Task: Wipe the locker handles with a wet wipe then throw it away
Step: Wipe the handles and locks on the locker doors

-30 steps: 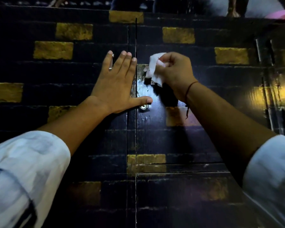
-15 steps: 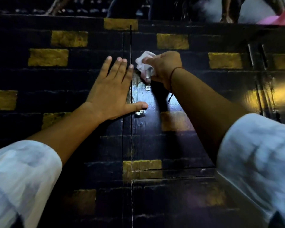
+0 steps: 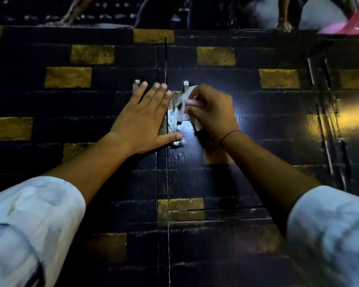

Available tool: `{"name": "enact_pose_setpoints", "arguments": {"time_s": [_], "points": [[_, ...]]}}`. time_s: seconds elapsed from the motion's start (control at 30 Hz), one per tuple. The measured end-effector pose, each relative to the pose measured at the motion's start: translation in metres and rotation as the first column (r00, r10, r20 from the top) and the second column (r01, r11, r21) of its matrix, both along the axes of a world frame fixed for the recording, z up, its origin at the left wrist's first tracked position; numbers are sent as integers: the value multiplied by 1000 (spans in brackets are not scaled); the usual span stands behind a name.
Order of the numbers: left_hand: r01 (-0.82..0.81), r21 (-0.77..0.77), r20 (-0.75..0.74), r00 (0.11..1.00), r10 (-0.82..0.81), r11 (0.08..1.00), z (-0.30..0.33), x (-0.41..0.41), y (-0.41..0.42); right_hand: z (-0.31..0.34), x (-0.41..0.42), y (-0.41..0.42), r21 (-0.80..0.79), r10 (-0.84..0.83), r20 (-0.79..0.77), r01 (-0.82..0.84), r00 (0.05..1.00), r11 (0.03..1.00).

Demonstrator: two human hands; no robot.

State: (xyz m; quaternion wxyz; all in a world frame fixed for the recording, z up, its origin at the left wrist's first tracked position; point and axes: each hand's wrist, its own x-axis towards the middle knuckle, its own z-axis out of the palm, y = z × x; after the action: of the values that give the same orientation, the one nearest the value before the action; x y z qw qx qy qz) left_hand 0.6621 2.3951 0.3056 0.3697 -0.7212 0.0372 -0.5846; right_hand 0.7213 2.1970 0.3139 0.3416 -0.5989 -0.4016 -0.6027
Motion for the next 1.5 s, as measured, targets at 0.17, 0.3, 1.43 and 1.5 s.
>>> {"name": "enact_pose_setpoints", "arguments": {"time_s": [0.17,0.3,1.43,1.5], "points": [[17,9,12,1000,-17,1000,-2,3,3,0,1,-5,10,18,-12,-18,1000,1000],[13,13,16,1000,-13,1000,-2,3,3,17,4,-11,-52,-60,-72,57,996,997],[79,-119,-55,995,-86,990,-61,-19,16,-75,-34,-5,17,-40,-47,41,998,999],[101,-143,-74,991,-113,985,-74,-25,15,-87,-37,-9,-1,-26,-98,26,995,1000]]}}
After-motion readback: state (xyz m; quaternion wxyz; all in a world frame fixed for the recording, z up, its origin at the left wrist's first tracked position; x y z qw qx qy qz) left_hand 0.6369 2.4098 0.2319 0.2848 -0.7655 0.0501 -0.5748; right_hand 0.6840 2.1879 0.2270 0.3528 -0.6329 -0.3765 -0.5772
